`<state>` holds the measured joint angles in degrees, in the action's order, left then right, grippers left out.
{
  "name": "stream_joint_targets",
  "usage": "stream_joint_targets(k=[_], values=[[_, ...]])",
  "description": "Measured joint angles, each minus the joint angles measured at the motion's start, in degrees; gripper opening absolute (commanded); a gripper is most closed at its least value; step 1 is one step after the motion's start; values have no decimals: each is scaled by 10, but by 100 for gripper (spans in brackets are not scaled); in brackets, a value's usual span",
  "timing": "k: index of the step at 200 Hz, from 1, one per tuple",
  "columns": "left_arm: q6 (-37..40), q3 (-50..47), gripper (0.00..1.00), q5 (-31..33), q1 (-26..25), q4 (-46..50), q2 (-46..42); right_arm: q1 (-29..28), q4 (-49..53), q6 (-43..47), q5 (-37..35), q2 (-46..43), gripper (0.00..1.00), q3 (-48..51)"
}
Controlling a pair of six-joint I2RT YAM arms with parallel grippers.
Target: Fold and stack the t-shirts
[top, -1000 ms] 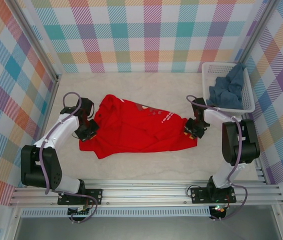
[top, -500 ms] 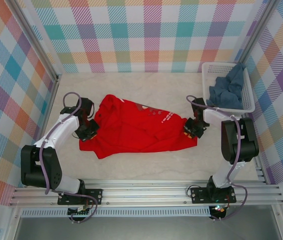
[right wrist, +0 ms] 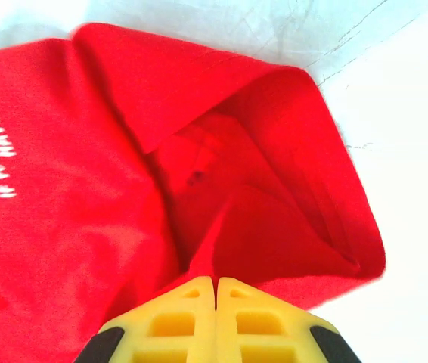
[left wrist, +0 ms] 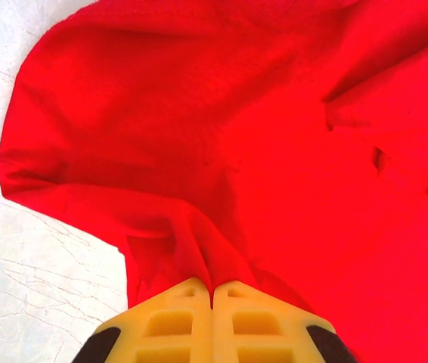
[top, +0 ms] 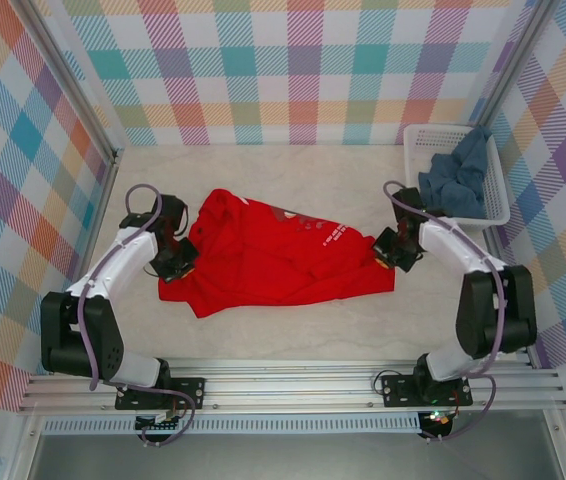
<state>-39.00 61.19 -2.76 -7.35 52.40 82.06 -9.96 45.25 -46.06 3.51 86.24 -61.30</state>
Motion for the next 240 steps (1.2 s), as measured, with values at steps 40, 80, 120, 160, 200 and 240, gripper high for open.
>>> stream_joint_targets(k=[40,80,120,160,200,240], values=[[-4,52,0,-12,0,7,-3,-2,69,4,-1,-72,0,-52],[-8,160,0,-10,0,41,-8,-2,99,13,-9,-113,0,-136],[-23,302,0,20,0,30,-34,-2,55,31,-20,-160,0,-205],[-30,355,0,49,0,-17,-101,-2,-5,52,-31,-193,0,-263],[-21,355,0,106,0,-78,-189,-2,-40,63,-48,-251,0,-281],[-17,457,0,145,0,-95,-181,-2,-63,62,-45,-263,0,-335]])
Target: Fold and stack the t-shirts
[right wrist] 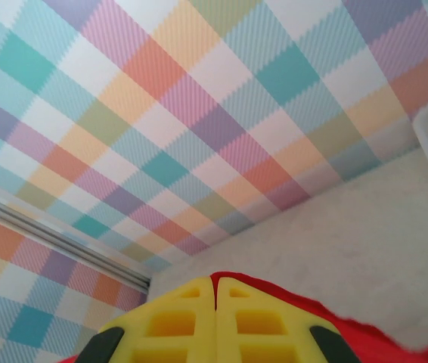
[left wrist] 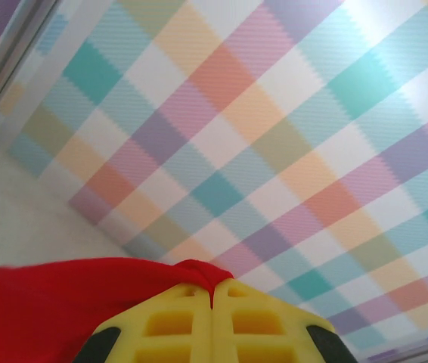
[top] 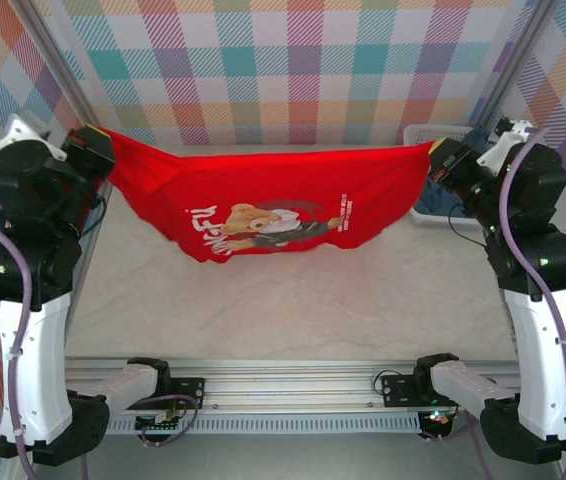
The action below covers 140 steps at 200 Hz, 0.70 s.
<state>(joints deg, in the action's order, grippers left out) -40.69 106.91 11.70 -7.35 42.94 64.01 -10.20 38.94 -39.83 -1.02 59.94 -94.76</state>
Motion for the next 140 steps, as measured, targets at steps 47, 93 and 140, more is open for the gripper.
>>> stream_joint_targets(k=[47,93,140], values=[[-22,170,0,-35,10,8,225,0,-38,-18,31,116,0,-30],[-65,489,0,-170,45,52,615,13,-69,-36,89,388,0,-165],[-125,563,0,-251,97,22,675,43,-52,-39,117,522,0,-399]])
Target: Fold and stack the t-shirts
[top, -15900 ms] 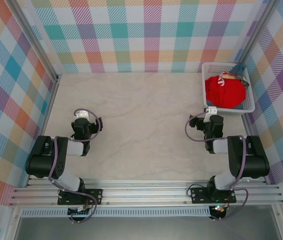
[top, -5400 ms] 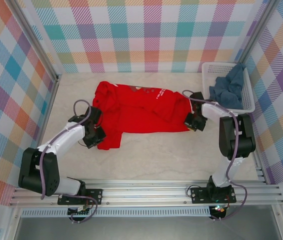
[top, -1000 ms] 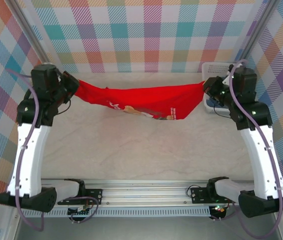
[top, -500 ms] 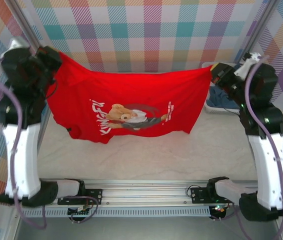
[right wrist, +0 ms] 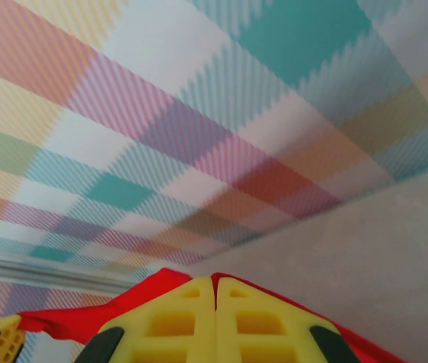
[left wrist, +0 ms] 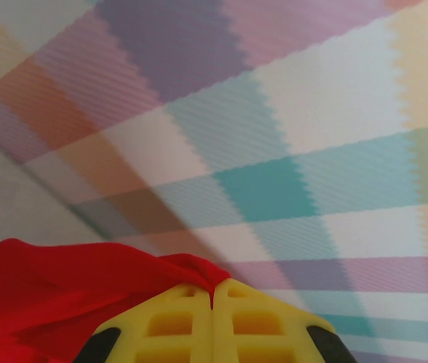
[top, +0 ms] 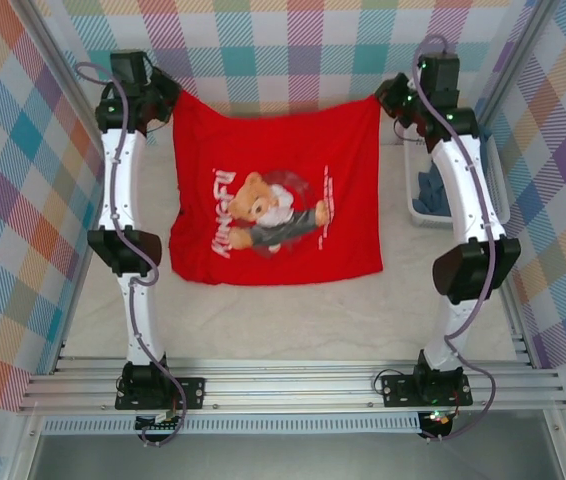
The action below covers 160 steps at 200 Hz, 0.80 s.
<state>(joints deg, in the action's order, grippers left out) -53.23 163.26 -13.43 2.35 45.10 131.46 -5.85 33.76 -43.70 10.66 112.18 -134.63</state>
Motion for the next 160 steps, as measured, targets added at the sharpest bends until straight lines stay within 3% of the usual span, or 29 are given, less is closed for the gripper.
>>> stream_joint_targets(k=[30,64,77,105,135,140,151,160], values=[[1,-39,0,-5,8,-58,-133,28,-13,-5,5,-43,0,-55],[17,-174,0,-11,3,-105,-355,49,-29,-11,17,-142,0,7],[23,-293,0,-13,-3,-124,-448,49,-47,-14,28,-190,0,84],[21,-607,0,-13,-27,-153,-606,46,-86,-31,59,-290,0,347],[9,-953,1,-10,-53,-133,-636,36,-103,-53,82,-306,0,621],[3,-1008,10,-11,-55,-129,-629,33,-97,-53,83,-298,0,653],[-3,-1119,42,-13,-57,-111,-614,24,-77,-51,84,-270,4,706],[-8,-1183,58,-16,-58,-92,-608,18,-62,-46,85,-241,10,728]])
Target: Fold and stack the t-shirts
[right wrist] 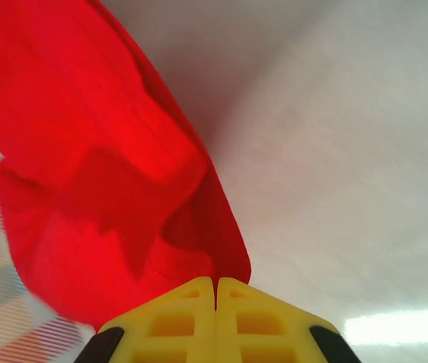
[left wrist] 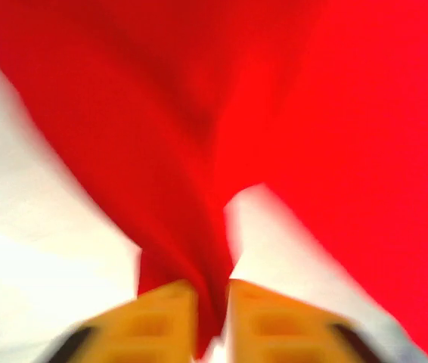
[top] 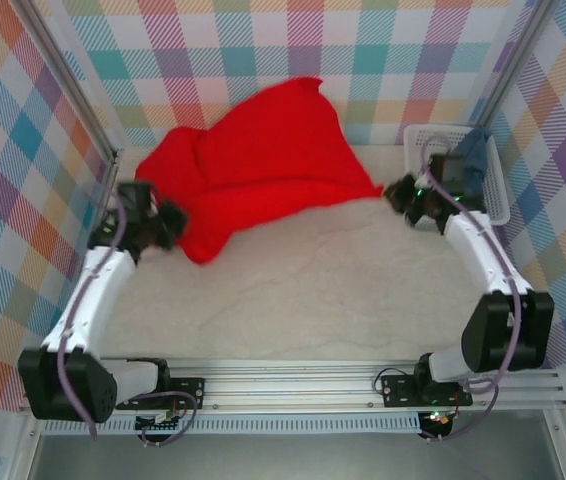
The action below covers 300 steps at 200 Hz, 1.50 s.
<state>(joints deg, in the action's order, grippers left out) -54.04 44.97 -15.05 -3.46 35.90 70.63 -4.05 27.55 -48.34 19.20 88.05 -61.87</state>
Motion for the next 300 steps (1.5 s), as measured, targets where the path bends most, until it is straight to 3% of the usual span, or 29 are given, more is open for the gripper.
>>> stream_joint_targets(k=[12,31,49,89,111,133,155,192,246,300], values=[[1,-41,71,-1,-2,32,-2,-7,13,10,-1,35,19,16],[12,-39,72,10,-3,63,-23,-10,35,31,-13,65,28,27],[28,-12,69,28,-3,88,-67,-10,54,47,-34,58,30,28],[52,36,52,56,-3,123,-106,-26,88,69,-90,-30,34,28],[44,30,42,49,-17,130,-88,-63,90,75,-101,-61,29,27],[29,12,34,43,-73,132,-86,-99,78,77,-93,-51,23,27],[30,6,28,41,-127,131,-61,-129,51,75,-75,-15,20,27],[58,6,24,55,-153,113,54,-138,18,68,-48,78,17,23],[110,54,24,136,-140,121,148,-138,54,87,-86,208,15,-81],[207,120,21,174,-44,124,189,-138,98,117,-116,271,15,-165]])
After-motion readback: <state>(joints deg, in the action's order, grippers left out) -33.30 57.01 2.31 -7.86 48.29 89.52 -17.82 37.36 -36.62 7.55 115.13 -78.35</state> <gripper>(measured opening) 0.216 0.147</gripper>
